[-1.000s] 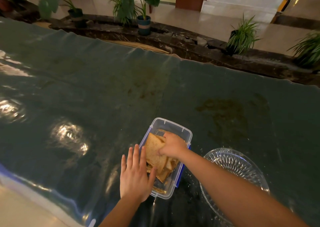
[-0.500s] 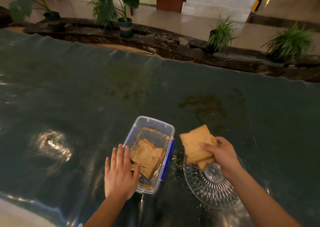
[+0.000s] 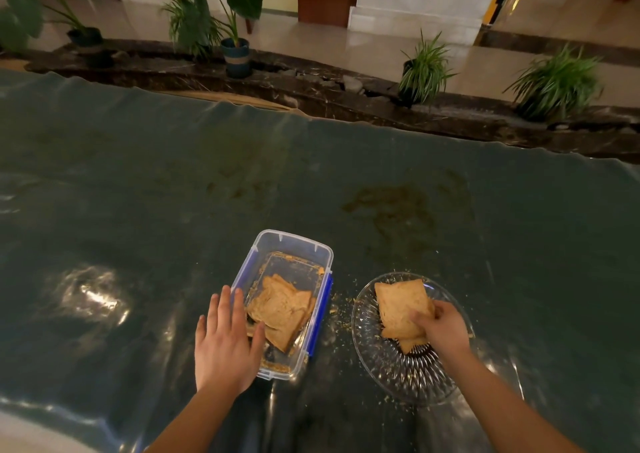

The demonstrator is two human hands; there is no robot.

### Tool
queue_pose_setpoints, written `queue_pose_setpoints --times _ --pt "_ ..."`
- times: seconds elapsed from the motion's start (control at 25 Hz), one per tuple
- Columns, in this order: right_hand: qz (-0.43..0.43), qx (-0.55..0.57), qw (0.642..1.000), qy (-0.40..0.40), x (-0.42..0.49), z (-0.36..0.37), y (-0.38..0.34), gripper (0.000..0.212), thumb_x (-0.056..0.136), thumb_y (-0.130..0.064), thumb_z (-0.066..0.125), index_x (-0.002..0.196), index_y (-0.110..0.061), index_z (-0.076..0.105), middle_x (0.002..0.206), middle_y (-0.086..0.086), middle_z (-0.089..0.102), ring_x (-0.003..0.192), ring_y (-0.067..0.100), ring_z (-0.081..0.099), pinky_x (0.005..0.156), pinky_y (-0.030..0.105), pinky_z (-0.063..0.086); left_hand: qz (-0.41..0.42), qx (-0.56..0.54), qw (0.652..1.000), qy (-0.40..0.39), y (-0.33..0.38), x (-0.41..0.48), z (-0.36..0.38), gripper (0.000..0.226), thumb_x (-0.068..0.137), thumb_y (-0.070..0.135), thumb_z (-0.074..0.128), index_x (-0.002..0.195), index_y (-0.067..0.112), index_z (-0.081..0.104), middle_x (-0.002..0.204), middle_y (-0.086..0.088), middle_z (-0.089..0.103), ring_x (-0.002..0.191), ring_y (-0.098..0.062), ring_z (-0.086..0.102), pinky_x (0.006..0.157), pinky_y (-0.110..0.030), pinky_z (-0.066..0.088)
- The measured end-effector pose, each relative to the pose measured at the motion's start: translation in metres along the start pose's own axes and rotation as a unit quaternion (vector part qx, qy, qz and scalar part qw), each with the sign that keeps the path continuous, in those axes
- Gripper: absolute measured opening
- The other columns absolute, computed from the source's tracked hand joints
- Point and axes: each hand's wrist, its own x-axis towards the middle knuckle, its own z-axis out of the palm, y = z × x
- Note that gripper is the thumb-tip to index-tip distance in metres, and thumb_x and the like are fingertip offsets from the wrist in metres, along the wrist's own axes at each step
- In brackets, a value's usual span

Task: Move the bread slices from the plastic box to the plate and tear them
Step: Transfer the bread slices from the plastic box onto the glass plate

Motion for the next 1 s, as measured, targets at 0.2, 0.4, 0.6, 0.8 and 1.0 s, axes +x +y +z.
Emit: queue_pose_setpoints --times 0.2,0.4,0.6,0.8,1.0 --pt "-0.094 -0.127 0.985 0.074 -0.018 -0.007 -0.021 0.045 0.081 -0.022 0.075 0.123 -0.011 0.062 0.122 0.012 0.064 0.108 0.029 0.061 0.092 0.045 0.053 -0.004 -0.005 1.0 0.004 -0.001 -0.001 0.001 0.08 0.094 0.064 0.011 0.158 0.016 0.009 0.166 -0.005 0.011 0.153 -0.024 0.009 0.123 -0.048 0.018" --pt "-0.315 -0.118 0.941 -0.032 -0.055 0.05 -0.108 0.036 0.084 -0.022 0.072 0.119 -0.022 0.063 0.106 -0.008 0.066 0.09 0.004 0.061 0.077 0.018 0.05 -0.004 -0.008 1.0 0.003 -0.003 0.0 0.003 0.078 0.095 0.064 0.013 0.158 0.018 0.007 0.167 -0.003 0.007 0.153 -0.022 0.004 0.124 -0.046 0.013" --pt "-0.384 -0.319 0.847 -0.185 -0.071 0.144 -0.177 0.041 0.087 -0.032 0.066 0.124 -0.014 0.06 0.117 0.006 0.068 0.108 0.025 0.064 0.091 0.04 0.054 -0.009 -0.016 1.0 0.002 -0.004 -0.001 0.004 0.078 0.095 0.064 0.012 0.158 0.019 0.005 0.167 -0.003 0.004 0.153 -0.021 0.001 0.124 -0.046 0.011" --pt "-0.31 -0.544 0.748 -0.221 -0.062 0.2 -0.178 0.068 0.077 -0.05 0.074 0.131 -0.014 0.053 0.13 0.012 0.057 0.119 0.032 0.055 0.099 0.044 0.049 -0.002 -0.015 1.0 0.004 -0.005 -0.001 0.005 0.079 0.095 0.066 0.012 0.158 0.019 0.002 0.167 -0.002 0.0 0.153 -0.02 -0.003 0.123 -0.043 0.004" --pt "-0.27 -0.547 0.773 -0.176 -0.055 0.214 -0.166 0.098 0.064 -0.058 0.081 0.139 -0.012 0.038 0.14 0.016 0.047 0.129 0.036 0.047 0.105 0.049 0.044 0.001 -0.025 1.0 0.011 -0.004 0.002 0.007 0.079 0.095 0.068 0.014 0.158 0.02 0.004 0.166 -0.002 0.002 0.153 -0.02 -0.002 0.123 -0.045 0.007"
